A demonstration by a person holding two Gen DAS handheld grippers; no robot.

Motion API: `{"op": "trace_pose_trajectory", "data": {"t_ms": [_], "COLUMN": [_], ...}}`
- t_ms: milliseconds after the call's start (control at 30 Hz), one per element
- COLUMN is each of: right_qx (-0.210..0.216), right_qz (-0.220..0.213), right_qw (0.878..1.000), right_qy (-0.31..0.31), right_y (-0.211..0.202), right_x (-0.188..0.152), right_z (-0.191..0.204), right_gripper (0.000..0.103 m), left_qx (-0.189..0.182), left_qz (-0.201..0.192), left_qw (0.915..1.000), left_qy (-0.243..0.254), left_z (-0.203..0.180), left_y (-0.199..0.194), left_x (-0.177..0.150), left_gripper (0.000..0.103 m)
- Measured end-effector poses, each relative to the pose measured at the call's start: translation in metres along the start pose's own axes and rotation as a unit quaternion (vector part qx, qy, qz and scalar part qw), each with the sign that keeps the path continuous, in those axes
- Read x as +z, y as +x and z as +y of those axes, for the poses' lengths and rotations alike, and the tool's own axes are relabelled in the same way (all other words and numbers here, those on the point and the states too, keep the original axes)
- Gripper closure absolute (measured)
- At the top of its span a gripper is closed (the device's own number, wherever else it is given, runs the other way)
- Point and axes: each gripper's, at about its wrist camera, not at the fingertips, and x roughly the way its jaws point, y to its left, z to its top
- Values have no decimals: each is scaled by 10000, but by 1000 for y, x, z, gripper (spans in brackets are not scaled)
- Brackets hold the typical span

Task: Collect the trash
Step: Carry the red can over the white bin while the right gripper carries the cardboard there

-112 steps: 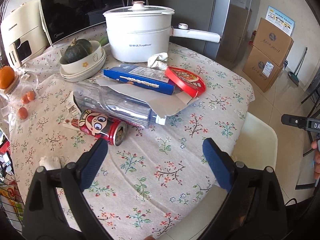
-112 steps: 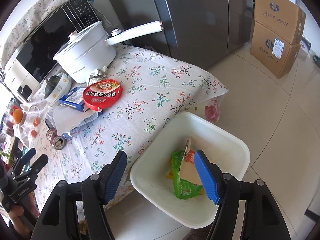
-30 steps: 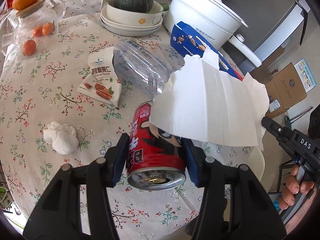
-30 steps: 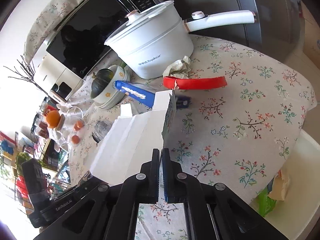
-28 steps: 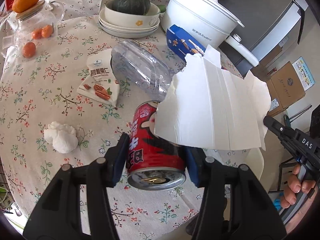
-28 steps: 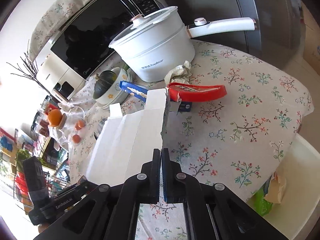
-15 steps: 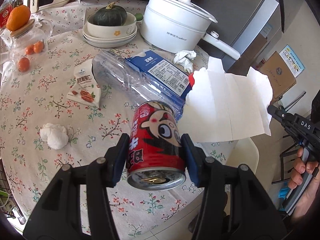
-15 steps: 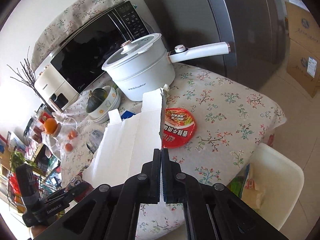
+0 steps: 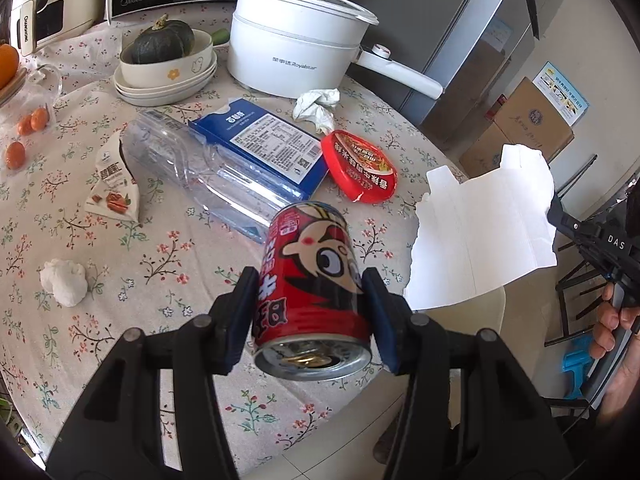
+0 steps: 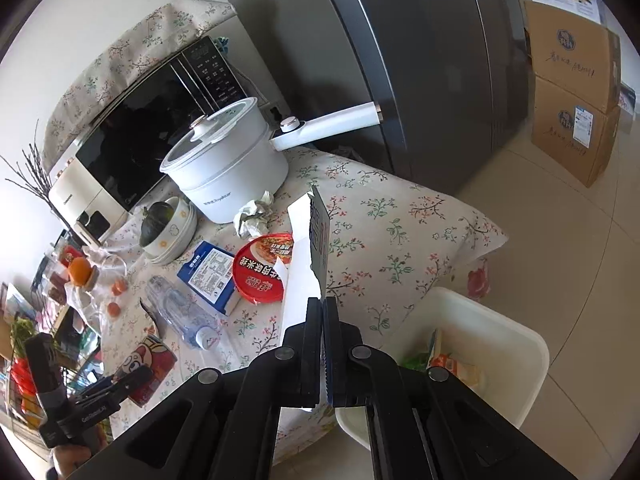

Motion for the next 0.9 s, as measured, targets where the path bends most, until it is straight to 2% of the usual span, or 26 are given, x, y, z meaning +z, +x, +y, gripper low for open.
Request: {"op": "trace_pose_trajectory", "data": {"t_ms": [267, 533, 900], "right_qx": [-99, -419, -890], "right_qz": [-273, -252, 222], "right_qw": [9996, 9987, 9954], "right_qy": [22, 122, 271], "right_y": [-46, -69, -54], "right_x": [-8, -24, -48], "right_z": [-35, -80, -132], "right_gripper": [101, 101, 101], "left_qx": [-266, -463, -681], "left_qz": [20, 59, 143], "left_qw": [9988, 9958, 9894], "left_qy": [409, 791, 1275], "left_z": [-43, -79, -120], "left_y": [10, 20, 36], "left_x": [-4, -13, -30], "left_gripper": [49, 49, 49]}}
